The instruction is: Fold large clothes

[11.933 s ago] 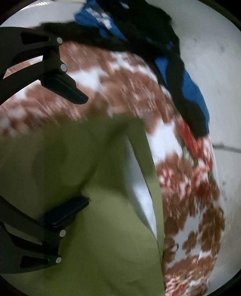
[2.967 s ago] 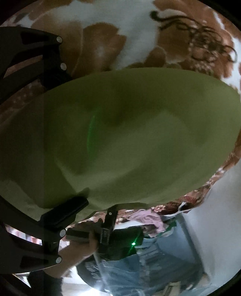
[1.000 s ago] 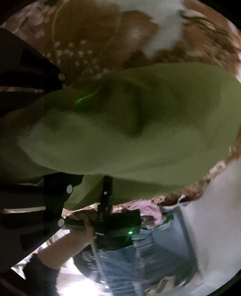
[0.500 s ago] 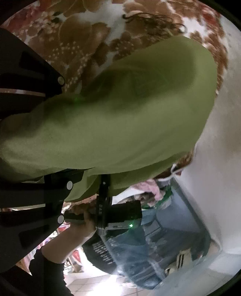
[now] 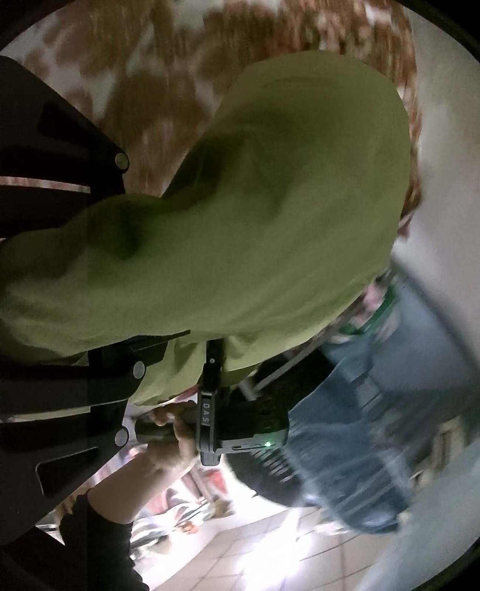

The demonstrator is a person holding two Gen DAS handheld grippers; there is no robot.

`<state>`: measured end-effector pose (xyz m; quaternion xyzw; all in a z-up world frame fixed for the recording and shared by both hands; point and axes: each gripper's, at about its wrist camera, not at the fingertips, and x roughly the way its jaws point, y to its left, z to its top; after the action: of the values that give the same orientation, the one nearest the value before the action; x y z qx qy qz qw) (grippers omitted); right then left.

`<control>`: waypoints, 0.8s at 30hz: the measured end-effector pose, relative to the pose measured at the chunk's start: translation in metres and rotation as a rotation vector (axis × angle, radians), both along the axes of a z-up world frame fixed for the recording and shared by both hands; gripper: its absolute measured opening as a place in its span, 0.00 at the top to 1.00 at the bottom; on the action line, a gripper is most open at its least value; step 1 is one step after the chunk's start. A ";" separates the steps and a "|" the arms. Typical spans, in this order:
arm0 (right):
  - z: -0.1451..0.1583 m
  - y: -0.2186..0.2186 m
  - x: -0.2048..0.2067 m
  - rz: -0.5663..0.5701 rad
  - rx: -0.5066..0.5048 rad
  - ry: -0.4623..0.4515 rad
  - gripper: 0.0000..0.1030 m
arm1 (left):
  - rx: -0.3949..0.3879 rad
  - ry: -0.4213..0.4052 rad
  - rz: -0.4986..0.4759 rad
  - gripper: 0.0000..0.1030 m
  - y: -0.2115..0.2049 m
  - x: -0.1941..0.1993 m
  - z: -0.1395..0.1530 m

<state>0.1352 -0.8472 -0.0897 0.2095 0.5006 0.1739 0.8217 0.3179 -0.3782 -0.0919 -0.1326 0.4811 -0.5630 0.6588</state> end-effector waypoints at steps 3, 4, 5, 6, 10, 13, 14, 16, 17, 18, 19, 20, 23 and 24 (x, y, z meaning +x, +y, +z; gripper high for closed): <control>-0.001 -0.061 -0.058 -0.061 -0.021 0.011 0.84 | -0.032 0.026 -0.059 0.75 -0.062 -0.031 -0.011; -0.002 -0.078 -0.072 -0.080 -0.025 0.018 0.84 | -0.041 0.036 -0.074 0.75 -0.079 -0.041 -0.016; -0.005 -0.106 -0.094 -0.108 -0.030 0.031 0.84 | -0.049 0.044 -0.094 0.75 -0.103 -0.054 -0.022; -0.009 -0.129 -0.111 -0.130 -0.033 0.042 0.84 | -0.054 0.049 -0.113 0.75 -0.127 -0.065 -0.029; -0.030 -0.199 -0.163 -0.184 -0.058 0.079 0.84 | -0.058 0.077 -0.158 0.75 -0.193 -0.096 -0.054; -0.050 -0.229 -0.183 -0.203 -0.070 0.092 0.84 | -0.047 0.101 -0.168 0.75 -0.224 -0.103 -0.076; -0.055 -0.236 -0.185 -0.206 -0.070 0.094 0.84 | -0.043 0.107 -0.169 0.75 -0.231 -0.105 -0.082; -0.070 -0.249 -0.190 -0.214 -0.062 0.103 0.84 | -0.034 0.105 -0.182 0.75 -0.243 -0.106 -0.094; -0.075 -0.237 -0.188 -0.217 -0.059 0.106 0.84 | -0.029 0.106 -0.188 0.75 -0.248 -0.106 -0.100; -0.078 -0.226 -0.187 -0.222 -0.055 0.111 0.84 | -0.023 0.107 -0.194 0.75 -0.253 -0.105 -0.107; -0.089 -0.232 -0.187 -0.224 -0.051 0.117 0.84 | -0.019 0.105 -0.201 0.75 -0.252 -0.104 -0.112; -0.095 -0.216 -0.182 -0.223 -0.054 0.121 0.84 | -0.018 0.105 -0.207 0.75 -0.254 -0.101 -0.119; -0.112 -0.197 -0.170 -0.219 -0.063 0.127 0.84 | -0.018 0.105 -0.222 0.76 -0.262 -0.091 -0.137; -0.120 -0.196 -0.168 -0.221 -0.067 0.129 0.84 | -0.007 0.101 -0.231 0.76 -0.262 -0.087 -0.146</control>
<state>-0.0328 -1.0428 -0.2097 0.2465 0.5320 0.0518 0.8084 0.2305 -0.6405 -0.2377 -0.1068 0.5238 -0.6294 0.5640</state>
